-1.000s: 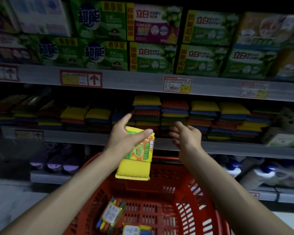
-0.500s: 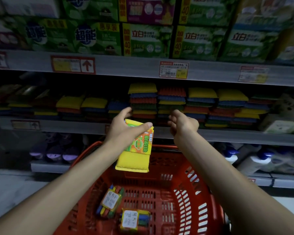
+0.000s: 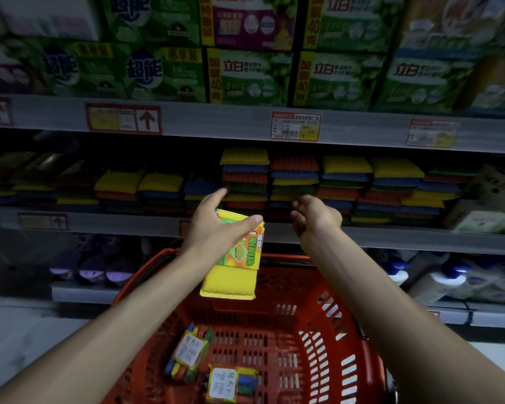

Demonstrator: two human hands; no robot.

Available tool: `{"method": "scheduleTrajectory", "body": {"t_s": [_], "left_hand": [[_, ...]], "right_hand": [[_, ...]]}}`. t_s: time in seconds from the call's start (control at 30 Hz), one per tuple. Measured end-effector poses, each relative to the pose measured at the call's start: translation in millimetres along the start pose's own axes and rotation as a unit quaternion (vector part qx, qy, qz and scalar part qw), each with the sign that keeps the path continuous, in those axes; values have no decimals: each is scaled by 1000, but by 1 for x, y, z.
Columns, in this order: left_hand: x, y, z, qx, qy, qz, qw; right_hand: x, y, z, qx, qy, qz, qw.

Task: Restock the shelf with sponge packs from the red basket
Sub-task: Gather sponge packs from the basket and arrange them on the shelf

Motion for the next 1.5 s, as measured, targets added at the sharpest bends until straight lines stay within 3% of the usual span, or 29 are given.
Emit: {"method": "scheduleTrajectory", "body": {"t_s": [0.57,0.93,1.0,1.1,1.33,1.5], "left_hand": [[0,4,-2,-27,-14,-22,999],[9,5,2,-7,-34,2,999],[13,5,5,46,-38,21,998],[20,6,12,125,-31,52,990],[24,7,33,240,47,85,966],[33,4,38,263,40,93,960]], "right_hand": [[4,0,7,10,0,1,1000],[24,6,4,44,-55,-1,998],[35,6,0,68,-91,9,993],[55,12,-17,124,-206,22,970],[103,28,-39,315,-365,98,871],[115,30,-36,276,-382,101,876]]}}
Point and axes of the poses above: each hand's wrist, its own x-axis away from the middle knuckle, its own z-axis out of the back of the hand, y = z × x, the point moved 8 cm from there along -x, towards the middle knuckle, and after that the axes turned 13 degrees about x, right-handed, at the moved point
